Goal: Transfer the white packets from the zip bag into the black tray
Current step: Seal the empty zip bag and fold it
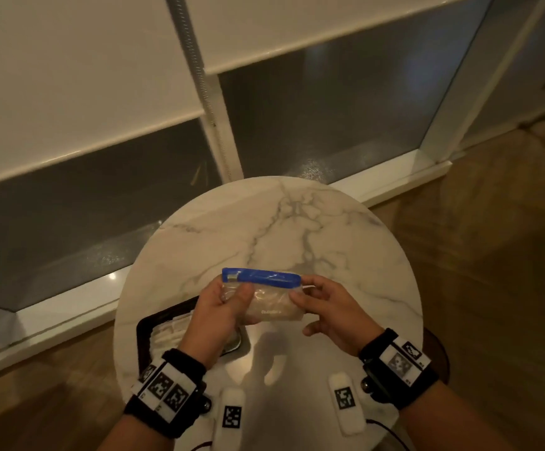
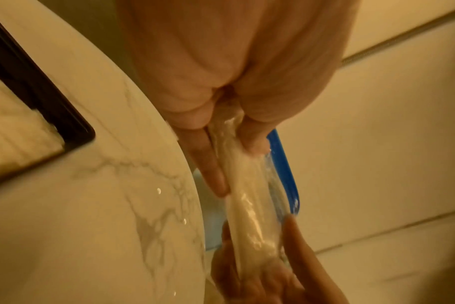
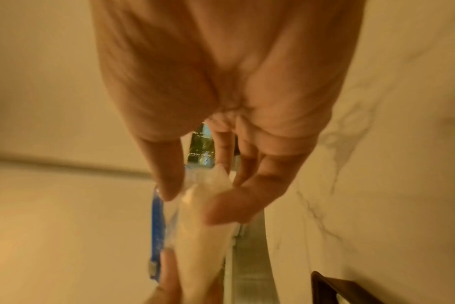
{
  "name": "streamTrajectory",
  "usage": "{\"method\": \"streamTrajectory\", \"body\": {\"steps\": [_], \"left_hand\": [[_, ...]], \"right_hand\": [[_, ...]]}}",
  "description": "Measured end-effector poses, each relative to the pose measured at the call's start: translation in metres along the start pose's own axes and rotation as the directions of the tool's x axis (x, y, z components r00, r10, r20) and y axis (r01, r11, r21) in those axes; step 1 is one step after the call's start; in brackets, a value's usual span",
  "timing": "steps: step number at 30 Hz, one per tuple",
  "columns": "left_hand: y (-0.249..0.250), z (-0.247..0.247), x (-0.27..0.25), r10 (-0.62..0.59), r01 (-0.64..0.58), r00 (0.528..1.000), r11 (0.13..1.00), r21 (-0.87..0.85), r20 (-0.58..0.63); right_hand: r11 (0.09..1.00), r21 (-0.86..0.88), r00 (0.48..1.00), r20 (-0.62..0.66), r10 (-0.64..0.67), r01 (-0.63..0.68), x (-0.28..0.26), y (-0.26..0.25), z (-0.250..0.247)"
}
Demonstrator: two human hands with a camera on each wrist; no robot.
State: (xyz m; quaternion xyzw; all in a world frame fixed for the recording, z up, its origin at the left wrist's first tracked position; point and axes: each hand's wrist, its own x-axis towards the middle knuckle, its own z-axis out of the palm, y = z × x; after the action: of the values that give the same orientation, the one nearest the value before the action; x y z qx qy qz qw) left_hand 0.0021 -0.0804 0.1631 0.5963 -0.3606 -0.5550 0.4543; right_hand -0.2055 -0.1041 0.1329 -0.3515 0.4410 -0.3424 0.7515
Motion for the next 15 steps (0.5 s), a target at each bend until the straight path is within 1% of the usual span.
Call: {"method": "streamTrajectory", "body": {"steps": [2,3,6,8,11,13,15], "left_hand": [[-0.006,0.039,0.002,0.03,-0.031,0.999,0.998,0.049,0.019],[-0.01,0.055,0.004,0.04,-0.043,0.999,0.994,0.1,0.032],[-0.025,0.108,0.012,0.032,-0.053,0.996,0.961,0.27,0.083],[-0.032,0.146,0.016,0.021,-0.059,0.993,0.944,0.326,0.118],[-0.043,0.212,0.021,0.003,-0.091,0.975,0.918,0.385,0.221],[-0.059,0.259,0.028,-0.023,-0.101,0.956,0.909,0.404,0.292],[-0.083,0.308,0.036,-0.054,-0.121,0.926,0.895,0.43,0.375]], "right_hand": [[0.996,0.084,0.997,-0.071,-0.019,0.025,-0.011,0.002,-0.032],[0.994,0.093,0.994,-0.106,-0.041,0.051,-0.017,0.003,-0.046],[0.992,0.059,0.973,-0.209,-0.096,0.11,-0.037,0.004,-0.101],[0.99,0.035,0.959,-0.254,-0.123,0.136,-0.053,0.004,-0.138],[0.986,0.031,0.936,-0.321,-0.143,0.161,-0.077,0.006,-0.193],[0.981,0.06,0.905,-0.401,-0.144,0.183,-0.094,0.013,-0.231],[0.974,0.072,0.847,-0.51,-0.149,0.214,-0.113,0.024,-0.273]]}}
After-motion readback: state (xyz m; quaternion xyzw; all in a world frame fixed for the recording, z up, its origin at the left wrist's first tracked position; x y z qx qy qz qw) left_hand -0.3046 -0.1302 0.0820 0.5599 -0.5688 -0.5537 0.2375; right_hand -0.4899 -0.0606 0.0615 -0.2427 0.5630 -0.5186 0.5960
